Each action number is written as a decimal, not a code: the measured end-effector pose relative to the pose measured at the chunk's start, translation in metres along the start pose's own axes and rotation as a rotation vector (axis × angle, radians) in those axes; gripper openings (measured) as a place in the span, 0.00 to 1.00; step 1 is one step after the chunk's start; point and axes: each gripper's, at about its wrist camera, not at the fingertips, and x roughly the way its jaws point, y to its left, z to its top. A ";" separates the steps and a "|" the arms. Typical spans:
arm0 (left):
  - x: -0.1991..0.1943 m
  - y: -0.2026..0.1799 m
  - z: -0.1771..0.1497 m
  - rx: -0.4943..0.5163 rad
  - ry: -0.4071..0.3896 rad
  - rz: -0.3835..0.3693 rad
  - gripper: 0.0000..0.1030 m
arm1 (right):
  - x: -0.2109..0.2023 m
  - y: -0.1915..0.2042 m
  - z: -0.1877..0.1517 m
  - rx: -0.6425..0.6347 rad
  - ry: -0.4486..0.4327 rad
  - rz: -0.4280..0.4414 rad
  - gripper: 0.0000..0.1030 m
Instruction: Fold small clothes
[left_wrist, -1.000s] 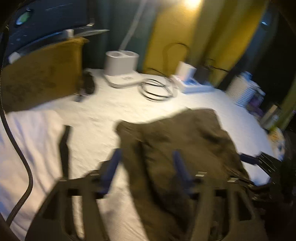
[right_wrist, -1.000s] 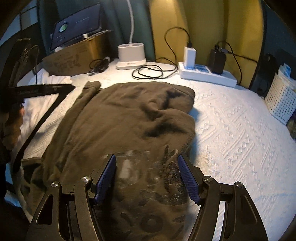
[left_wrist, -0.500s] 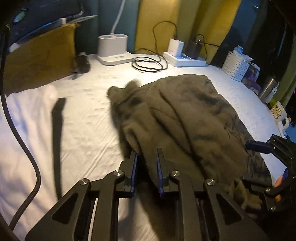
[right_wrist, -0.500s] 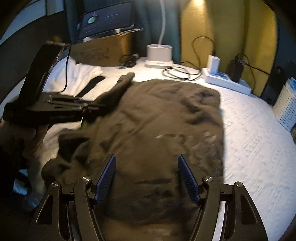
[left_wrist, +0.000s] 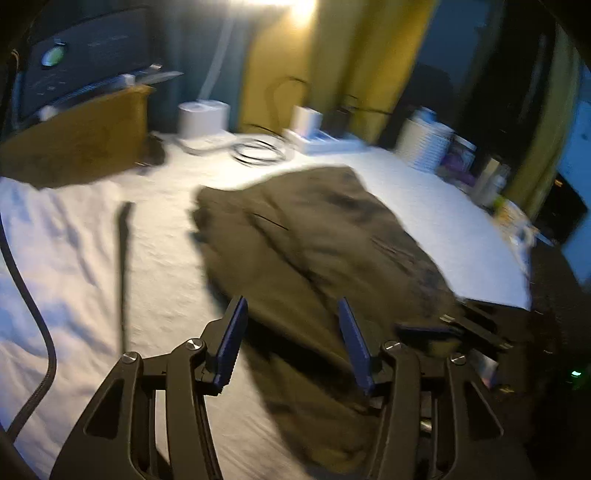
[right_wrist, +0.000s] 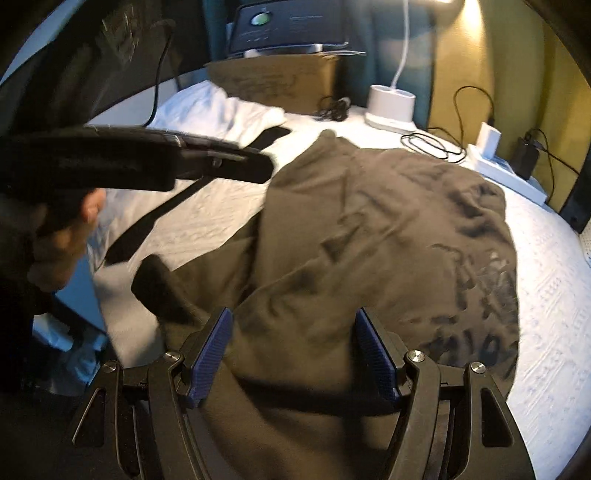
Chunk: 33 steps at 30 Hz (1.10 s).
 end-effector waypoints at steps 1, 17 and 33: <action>0.002 -0.004 -0.005 0.012 0.019 -0.013 0.50 | -0.002 0.000 -0.002 0.006 -0.004 0.000 0.69; 0.001 -0.013 -0.078 -0.106 0.029 0.150 0.02 | -0.029 -0.041 -0.039 0.151 -0.030 -0.080 0.69; -0.022 0.011 -0.064 -0.227 0.049 0.283 0.16 | -0.040 -0.081 -0.042 0.216 -0.068 -0.119 0.69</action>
